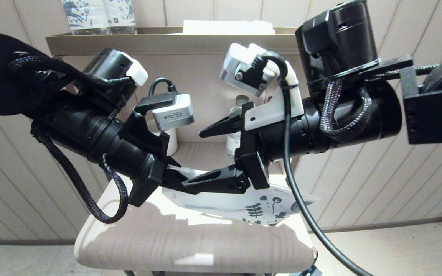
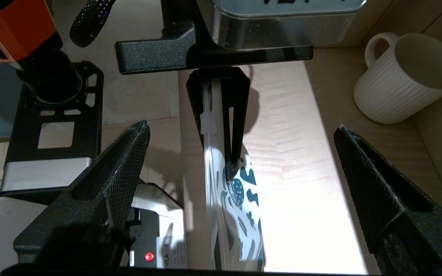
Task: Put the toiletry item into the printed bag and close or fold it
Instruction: Close the strorage bag and place it on the desk
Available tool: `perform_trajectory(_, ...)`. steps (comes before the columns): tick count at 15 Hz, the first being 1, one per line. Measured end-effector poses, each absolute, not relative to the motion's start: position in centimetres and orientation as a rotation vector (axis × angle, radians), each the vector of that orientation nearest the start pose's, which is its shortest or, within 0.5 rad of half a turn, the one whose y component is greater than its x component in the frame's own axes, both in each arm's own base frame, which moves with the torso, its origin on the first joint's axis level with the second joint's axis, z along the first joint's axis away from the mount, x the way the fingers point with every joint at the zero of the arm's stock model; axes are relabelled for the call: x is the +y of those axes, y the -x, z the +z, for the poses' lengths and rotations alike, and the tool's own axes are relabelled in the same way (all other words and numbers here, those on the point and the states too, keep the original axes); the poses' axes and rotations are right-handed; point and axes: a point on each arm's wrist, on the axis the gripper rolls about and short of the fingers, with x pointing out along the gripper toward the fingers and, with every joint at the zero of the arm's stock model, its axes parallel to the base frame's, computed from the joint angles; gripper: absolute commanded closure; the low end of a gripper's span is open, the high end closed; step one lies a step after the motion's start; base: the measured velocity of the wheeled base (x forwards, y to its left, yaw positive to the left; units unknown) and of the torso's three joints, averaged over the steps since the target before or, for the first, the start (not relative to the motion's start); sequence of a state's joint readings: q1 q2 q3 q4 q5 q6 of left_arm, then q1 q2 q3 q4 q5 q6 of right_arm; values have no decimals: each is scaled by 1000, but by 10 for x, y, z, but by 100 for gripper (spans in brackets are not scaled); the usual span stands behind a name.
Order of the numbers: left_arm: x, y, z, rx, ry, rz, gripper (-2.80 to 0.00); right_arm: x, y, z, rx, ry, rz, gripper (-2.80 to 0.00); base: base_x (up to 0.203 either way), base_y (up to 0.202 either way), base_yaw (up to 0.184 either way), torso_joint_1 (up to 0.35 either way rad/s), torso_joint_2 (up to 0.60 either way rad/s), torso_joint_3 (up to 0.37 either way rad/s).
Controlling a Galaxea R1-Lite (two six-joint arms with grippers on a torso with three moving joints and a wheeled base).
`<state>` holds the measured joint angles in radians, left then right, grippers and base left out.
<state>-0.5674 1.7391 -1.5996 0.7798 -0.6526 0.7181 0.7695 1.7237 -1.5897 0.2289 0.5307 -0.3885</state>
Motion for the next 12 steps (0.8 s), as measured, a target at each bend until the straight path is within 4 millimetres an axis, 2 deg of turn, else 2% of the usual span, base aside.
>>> perform_trajectory(12, -162, -240, 271, 514, -515, -1420, 0, 246, -234, 298, 131, 353, 1360, -280, 0, 0, 0, 0, 0, 0)
